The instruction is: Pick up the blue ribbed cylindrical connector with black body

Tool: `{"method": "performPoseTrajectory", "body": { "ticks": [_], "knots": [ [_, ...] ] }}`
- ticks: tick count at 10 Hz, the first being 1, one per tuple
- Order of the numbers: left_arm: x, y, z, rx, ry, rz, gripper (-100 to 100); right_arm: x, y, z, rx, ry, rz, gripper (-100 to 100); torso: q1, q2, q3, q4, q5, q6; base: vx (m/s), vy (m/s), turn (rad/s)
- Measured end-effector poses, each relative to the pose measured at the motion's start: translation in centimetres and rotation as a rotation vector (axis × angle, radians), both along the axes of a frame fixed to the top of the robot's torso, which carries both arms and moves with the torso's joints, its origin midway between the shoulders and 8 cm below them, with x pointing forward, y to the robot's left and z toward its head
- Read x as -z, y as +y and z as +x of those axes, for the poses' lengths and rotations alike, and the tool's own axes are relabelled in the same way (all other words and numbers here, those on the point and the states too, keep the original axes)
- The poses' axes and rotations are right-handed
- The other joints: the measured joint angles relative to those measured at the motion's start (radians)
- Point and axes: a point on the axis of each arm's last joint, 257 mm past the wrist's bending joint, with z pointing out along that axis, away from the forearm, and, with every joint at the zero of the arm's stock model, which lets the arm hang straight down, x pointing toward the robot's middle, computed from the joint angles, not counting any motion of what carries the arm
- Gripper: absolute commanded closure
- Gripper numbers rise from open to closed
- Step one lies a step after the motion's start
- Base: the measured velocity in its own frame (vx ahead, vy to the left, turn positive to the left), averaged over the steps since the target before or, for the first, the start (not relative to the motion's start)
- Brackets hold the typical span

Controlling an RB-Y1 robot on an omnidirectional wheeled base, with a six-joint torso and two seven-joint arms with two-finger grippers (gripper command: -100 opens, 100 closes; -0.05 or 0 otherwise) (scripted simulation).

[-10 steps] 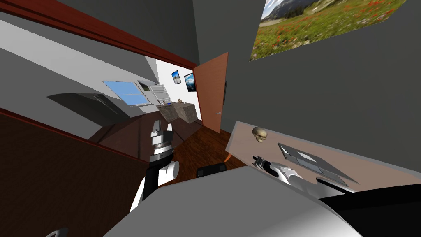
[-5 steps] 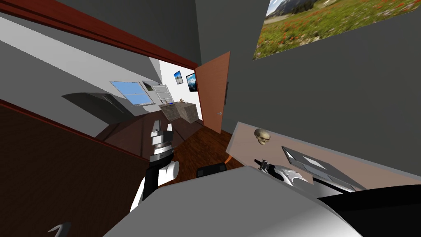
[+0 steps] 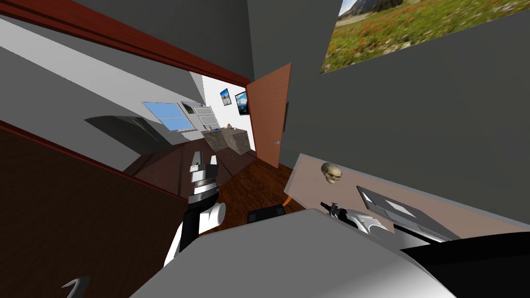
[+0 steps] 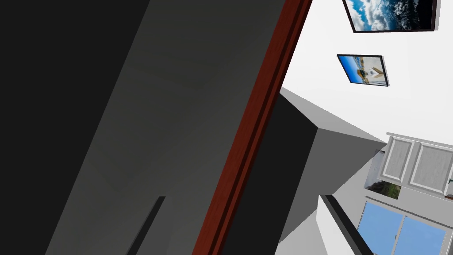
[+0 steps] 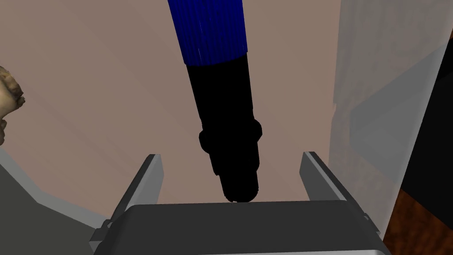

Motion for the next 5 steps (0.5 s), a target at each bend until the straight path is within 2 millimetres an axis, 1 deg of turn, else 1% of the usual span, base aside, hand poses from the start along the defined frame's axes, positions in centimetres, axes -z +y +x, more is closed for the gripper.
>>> {"method": "performPoseTrajectory", "body": {
  "ticks": [1,2,3,4,5],
  "knots": [
    [0.00,0.00,0.00,0.000,0.000,0.000,0,0.35,0.72,0.12,-0.001,0.001,0.001,-100,-0.003,0.001,0.001,0.000,-0.001,0.000,-0.022,-0.077,0.016],
    [0.00,0.00,0.00,0.000,0.000,0.000,0,0.63,0.93,0.32,0.007,0.000,-0.003,-100,-0.002,0.001,0.001,0.000,-0.001,0.000,-0.011,-0.079,0.023],
    [0.00,0.00,0.00,0.000,0.000,0.000,0,1.07,1.45,0.46,0.010,0.000,-0.002,-100,-0.002,0.001,0.000,0.000,0.000,0.000,-0.005,-0.040,0.014],
    [0.00,0.00,0.00,0.000,0.000,0.000,0,1.11,1.48,0.47,0.010,0.001,-0.003,100,0.001,0.000,0.000,0.000,0.000,0.000,-0.001,-0.007,-0.001],
    [0.00,0.00,0.00,0.000,0.000,0.000,0,1.13,1.52,0.45,0.010,0.001,-0.002,100,0.003,0.000,0.000,0.000,0.001,0.000,0.000,0.000,0.000]
  ]
}}
